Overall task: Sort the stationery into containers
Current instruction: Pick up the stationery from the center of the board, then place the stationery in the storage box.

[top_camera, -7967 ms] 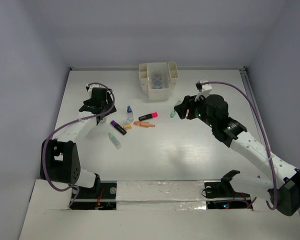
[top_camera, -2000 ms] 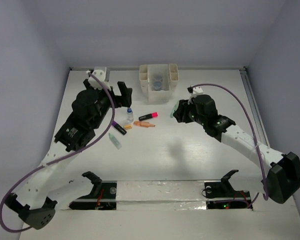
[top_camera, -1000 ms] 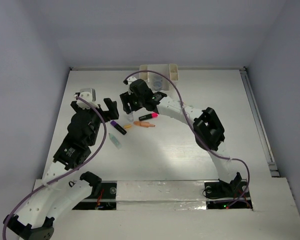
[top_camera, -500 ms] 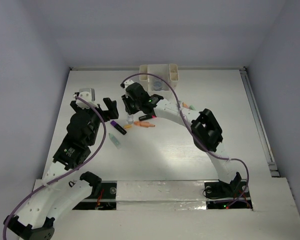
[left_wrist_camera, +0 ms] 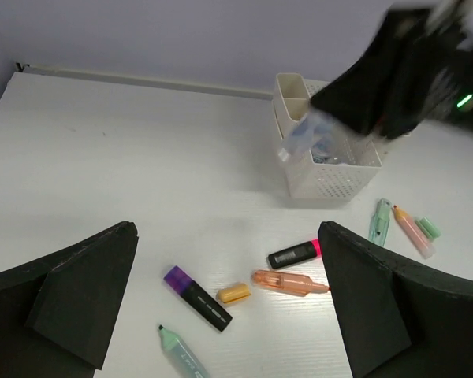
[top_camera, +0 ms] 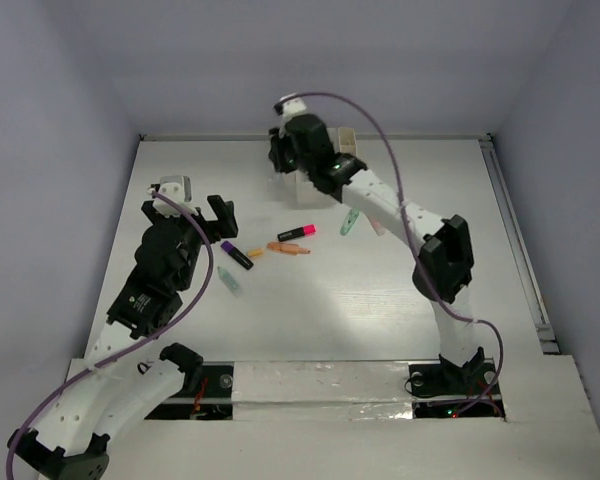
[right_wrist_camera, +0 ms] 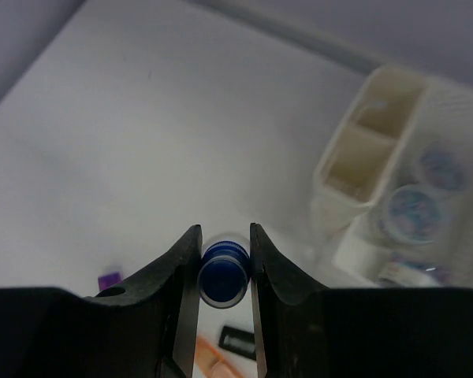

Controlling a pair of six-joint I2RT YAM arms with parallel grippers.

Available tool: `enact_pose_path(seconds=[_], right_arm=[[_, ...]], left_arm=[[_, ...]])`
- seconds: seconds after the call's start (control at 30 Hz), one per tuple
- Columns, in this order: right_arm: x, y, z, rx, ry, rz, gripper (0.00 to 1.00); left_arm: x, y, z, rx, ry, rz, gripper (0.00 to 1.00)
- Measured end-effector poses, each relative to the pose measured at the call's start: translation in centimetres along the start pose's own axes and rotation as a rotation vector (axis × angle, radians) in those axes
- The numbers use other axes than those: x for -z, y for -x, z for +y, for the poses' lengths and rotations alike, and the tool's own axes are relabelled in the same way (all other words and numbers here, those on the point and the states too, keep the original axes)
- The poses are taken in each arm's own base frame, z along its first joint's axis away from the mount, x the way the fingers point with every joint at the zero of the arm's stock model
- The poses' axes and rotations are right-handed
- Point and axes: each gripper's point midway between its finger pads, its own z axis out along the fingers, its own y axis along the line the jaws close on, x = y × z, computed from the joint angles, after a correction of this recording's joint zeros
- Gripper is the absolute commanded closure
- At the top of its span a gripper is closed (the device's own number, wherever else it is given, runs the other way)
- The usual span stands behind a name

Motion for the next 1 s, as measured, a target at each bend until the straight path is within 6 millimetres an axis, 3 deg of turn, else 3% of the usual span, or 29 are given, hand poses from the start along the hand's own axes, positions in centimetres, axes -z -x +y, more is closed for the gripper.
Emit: enact_pose_path(seconds=[0.1,0.2,0.3,0.4,0.57,0.77,1.0], right_arm=[[2.1,6.0,-6.0,-0.056,-0.077,-0.124,0.91],[4.1,10.5,-12.8,-0.101,-0.175,-0.23,0.91],[5.3,12.2,-18.7,-0.135,-0.272,-0.277,0.91],[5.6,12.3,-22.4,-0.149,-0.328,-0.275,0.91],[4.1,11.8,-24.5,-0.147,-0.331,-0.255,0.91],[2.1,9.1,-24.7,-0.142,-0.283,-0.181,0.9],[1.4,7.8,-24.8,-0.141,-0.267,-0.149,0.89]], left_arm=[[-0.1,-0.2,0.0,-0.003,0.002,0.006,0.01],[-0.3,-0.5,0.0,-0.007,0.004,0.015,0.01],[-0.5,-0.8,0.0,-0.01,0.006,0.023,0.01],[-0.7,-1.0,0.0,-0.014,0.009,0.031,0.01],[-1.1,-1.3,0.2,-0.018,0.02,0.043,0.01],[-1.9,-2.0,0.7,-0.024,0.036,0.067,0.01],[-2.4,-2.6,0.9,-0.027,0.044,0.09,0.01]])
